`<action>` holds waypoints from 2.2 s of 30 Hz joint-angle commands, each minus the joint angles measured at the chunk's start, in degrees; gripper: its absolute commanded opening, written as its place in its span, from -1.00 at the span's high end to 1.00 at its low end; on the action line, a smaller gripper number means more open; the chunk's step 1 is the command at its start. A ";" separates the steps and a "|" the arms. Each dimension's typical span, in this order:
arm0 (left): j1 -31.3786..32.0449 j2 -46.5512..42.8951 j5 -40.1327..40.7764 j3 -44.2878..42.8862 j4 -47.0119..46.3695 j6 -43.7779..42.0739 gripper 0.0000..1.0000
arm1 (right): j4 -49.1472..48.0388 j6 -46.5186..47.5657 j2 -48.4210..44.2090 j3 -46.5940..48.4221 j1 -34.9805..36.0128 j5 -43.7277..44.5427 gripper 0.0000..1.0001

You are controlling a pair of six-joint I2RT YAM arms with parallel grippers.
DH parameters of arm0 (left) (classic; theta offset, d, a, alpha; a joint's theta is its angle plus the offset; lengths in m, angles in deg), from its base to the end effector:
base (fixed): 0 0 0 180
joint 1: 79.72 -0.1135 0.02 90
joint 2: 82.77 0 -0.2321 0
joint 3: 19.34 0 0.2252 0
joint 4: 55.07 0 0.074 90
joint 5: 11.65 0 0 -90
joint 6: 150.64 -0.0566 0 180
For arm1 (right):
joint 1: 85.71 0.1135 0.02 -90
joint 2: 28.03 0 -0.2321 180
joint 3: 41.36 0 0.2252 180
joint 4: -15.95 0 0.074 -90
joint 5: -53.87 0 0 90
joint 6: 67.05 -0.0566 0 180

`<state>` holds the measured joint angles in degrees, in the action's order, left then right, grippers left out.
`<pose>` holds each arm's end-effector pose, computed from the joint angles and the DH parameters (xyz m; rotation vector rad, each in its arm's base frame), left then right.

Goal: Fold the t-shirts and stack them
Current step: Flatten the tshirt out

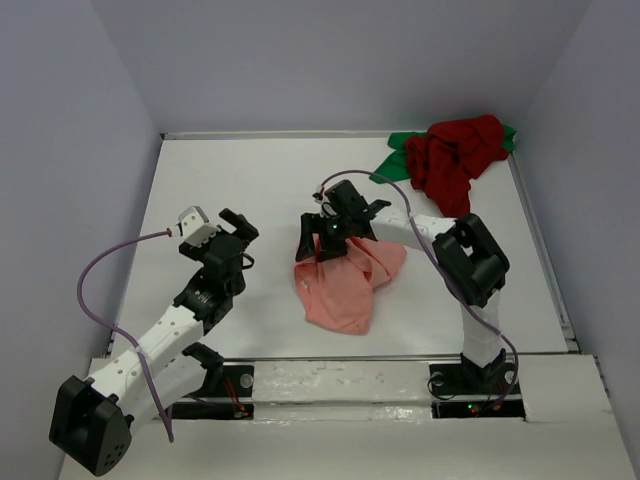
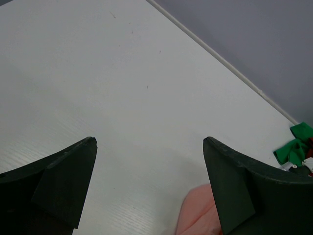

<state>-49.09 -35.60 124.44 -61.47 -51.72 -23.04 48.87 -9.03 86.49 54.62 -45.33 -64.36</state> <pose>0.1917 -0.0661 0.2474 -0.6725 1.5355 -0.2077 0.2927 0.2841 0.1562 -0.4299 2.6470 1.0935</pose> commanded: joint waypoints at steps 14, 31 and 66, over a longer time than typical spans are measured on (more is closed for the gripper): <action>-0.40 0.37 1.81 -2.33 -1.09 0.19 -0.98 | -1.48 -0.45 2.73 3.40 0.49 1.77 1.00; -0.57 -5.95 8.14 -0.13 2.78 5.20 -0.98 | 28.49 4.30 16.53 61.93 1.02 -2.79 1.00; -0.49 -0.16 1.64 -2.06 -0.38 1.77 -0.98 | 49.68 15.46 -28.57 50.97 -1.97 49.72 1.00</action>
<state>-49.46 -36.21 125.66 -60.83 -49.69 -20.33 95.54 3.84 55.26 108.74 -46.79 -37.37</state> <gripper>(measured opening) 0.990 0.036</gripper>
